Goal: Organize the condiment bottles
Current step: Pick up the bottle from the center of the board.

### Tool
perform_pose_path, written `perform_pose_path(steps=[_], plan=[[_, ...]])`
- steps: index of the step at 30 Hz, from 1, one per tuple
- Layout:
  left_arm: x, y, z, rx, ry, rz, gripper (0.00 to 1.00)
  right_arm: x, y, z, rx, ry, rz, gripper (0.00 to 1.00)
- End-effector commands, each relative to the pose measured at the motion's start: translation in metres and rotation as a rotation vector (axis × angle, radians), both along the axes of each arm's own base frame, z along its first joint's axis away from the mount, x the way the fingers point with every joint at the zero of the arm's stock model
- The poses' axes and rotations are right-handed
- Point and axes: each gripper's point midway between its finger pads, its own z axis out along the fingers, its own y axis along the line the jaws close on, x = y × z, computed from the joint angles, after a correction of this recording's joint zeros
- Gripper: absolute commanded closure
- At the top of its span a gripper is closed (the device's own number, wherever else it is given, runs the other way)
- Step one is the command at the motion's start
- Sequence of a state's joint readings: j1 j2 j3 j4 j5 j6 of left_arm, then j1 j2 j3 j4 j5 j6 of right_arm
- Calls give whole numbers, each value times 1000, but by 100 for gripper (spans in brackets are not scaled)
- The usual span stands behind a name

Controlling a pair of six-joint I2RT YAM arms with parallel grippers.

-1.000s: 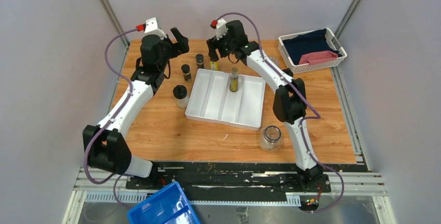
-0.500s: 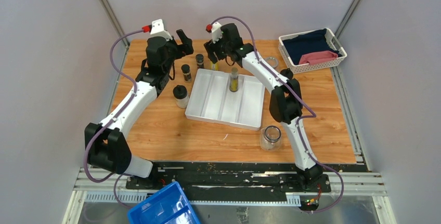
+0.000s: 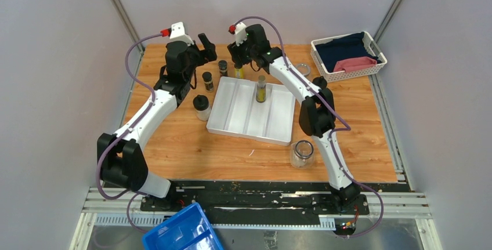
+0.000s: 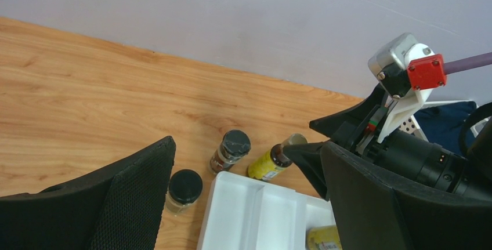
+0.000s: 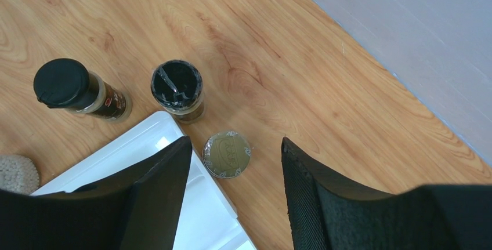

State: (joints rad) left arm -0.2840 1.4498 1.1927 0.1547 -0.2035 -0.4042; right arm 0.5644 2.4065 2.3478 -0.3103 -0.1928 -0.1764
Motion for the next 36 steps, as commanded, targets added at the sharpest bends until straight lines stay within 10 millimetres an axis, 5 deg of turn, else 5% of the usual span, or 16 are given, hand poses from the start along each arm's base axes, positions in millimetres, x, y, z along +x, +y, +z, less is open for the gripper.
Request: perform_pose_path(steps=[1,14,23,36], plan=[[4,-1,-5,0,-3,11,2,2,7,-8,-10,1,7,39],[7,-4,-8,-6,1,1,2,1,11,-22,-6,31,18,46],[9,-5,-13,-7,10,0,2,0,11,-23,-3,39,17,99],[10,-7,-16,-13,19,1,3,0,9,6,19,-9,13,100]])
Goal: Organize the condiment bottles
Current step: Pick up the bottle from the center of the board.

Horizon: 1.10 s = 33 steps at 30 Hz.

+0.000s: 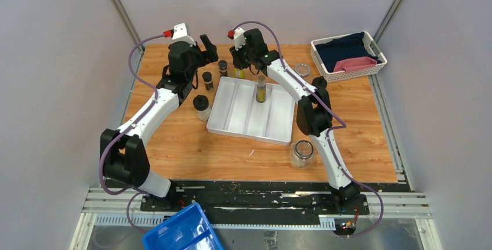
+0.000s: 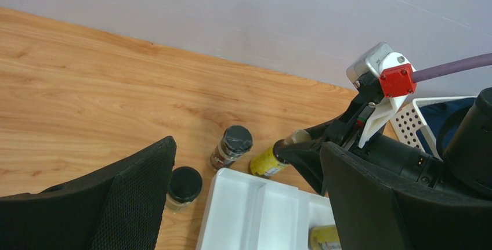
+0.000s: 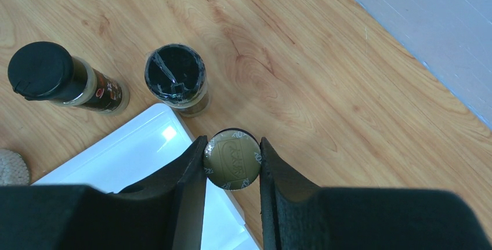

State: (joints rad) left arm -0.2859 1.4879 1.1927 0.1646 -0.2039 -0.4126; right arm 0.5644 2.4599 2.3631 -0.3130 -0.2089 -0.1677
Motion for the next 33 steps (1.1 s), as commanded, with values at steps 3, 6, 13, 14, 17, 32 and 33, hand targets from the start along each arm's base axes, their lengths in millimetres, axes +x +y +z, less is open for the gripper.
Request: perform_pose_path(steps=[3,6,13,14,17,32,33], plan=[[2,-3,-1,-12,-8,5,3,-1,3,45,35,-75,-5,100],[2,-2,1,-11,-12,9,3,0,2,57,42,-100,-7,100],[0,-2,2,-14,-14,10,3,0,0,76,52,-137,-11,100],[1,-2,3,-15,-15,11,3,0,0,78,52,-141,-11,100],[0,-2,4,-17,-18,11,3,0,-1,86,59,-154,-11,100],[-10,3,14,-13,-39,23,4,-19,-10,154,109,-239,-15,100],[-11,4,16,-13,-42,25,4,-22,-11,159,113,-245,-14,100]])
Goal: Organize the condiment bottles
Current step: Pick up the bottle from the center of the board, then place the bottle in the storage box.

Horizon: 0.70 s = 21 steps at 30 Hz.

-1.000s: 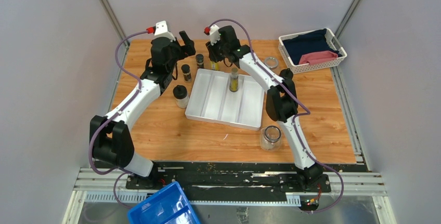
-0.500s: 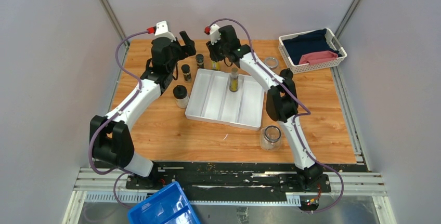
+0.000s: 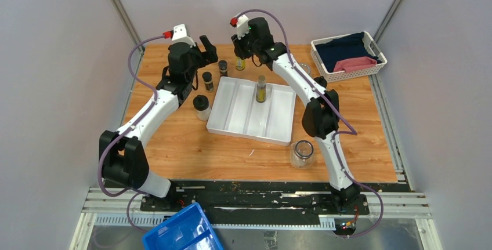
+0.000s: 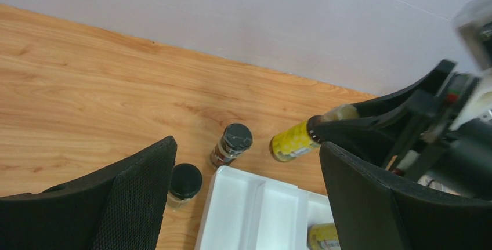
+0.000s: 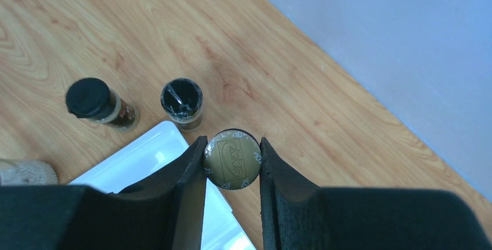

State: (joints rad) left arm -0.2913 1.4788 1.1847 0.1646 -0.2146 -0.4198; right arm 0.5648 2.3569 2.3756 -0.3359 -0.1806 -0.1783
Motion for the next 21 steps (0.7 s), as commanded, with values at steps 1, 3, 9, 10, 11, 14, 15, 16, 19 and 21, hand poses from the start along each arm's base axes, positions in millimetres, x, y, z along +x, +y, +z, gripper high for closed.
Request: perform_pose_path(steps=[1,3,9,10,11,14,15,16,19,21], plan=[[-10,5,14,-6,-37,21,4,-20,-2,95,81,-156,10,100],[-12,6,15,-3,-34,22,4,-28,-3,100,80,-157,15,100],[-23,11,17,0,-25,37,5,-62,-7,121,77,-176,33,100],[-25,13,17,0,-24,44,5,-69,-8,125,77,-182,32,100],[-27,15,18,-1,-24,50,5,-75,-8,128,78,-187,34,100],[-35,18,23,-9,-30,58,5,-97,-9,132,71,-194,37,100],[-37,19,23,-12,-28,58,5,-106,-11,135,71,-199,38,100],[-39,19,23,-17,-27,58,5,-114,-12,137,71,-204,36,100],[-45,18,23,-27,-20,53,5,-138,-16,140,65,-214,33,100],[-49,17,21,-36,-11,46,6,-155,-18,140,60,-217,32,100]])
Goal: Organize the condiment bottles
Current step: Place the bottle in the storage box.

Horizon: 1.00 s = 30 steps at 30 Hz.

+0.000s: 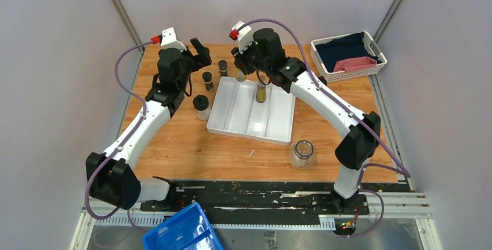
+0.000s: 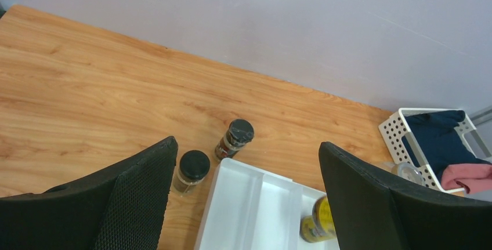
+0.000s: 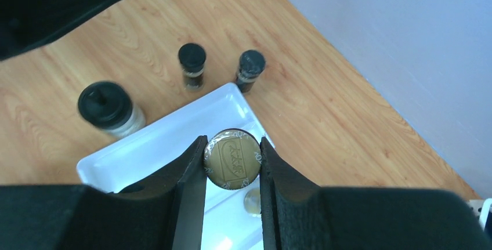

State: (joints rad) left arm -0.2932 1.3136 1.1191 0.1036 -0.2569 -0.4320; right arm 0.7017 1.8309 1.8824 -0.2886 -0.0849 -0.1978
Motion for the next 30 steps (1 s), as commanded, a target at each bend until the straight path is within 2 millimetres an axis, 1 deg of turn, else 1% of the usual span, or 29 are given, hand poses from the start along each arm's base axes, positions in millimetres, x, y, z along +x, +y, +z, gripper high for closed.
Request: perform_pose_path(steps=[1,3,7,12,16,18,19,21,26,27,30], plan=[[-13,-2,-7,-24,30,1,6,-34,-7,46,54,-120,-25,100],[-17,-2,-8,-35,33,-2,6,-49,-12,39,37,-119,-42,100],[-25,-2,-9,-48,29,-3,6,-81,-21,33,39,-119,-50,100],[-32,-4,-9,-48,25,-8,7,-104,-29,10,34,-98,-63,100],[-35,-7,-9,-41,24,-13,7,-114,-37,-10,31,-76,-73,100],[-35,-8,-10,-40,26,-15,7,-117,-41,-19,30,-66,-80,100],[-35,-9,-10,-37,27,-17,7,-118,-43,-28,24,-60,-85,100],[-35,-12,-12,-33,31,-22,7,-120,-46,-36,25,-55,-93,100],[-35,-17,-15,-25,38,-27,7,-120,-52,-58,-1,-37,-112,100],[-35,-18,-15,-24,38,-29,7,-118,-51,-58,11,-42,-116,100],[-34,-19,-16,-19,38,-29,7,-115,-51,-66,31,-30,-117,100]])
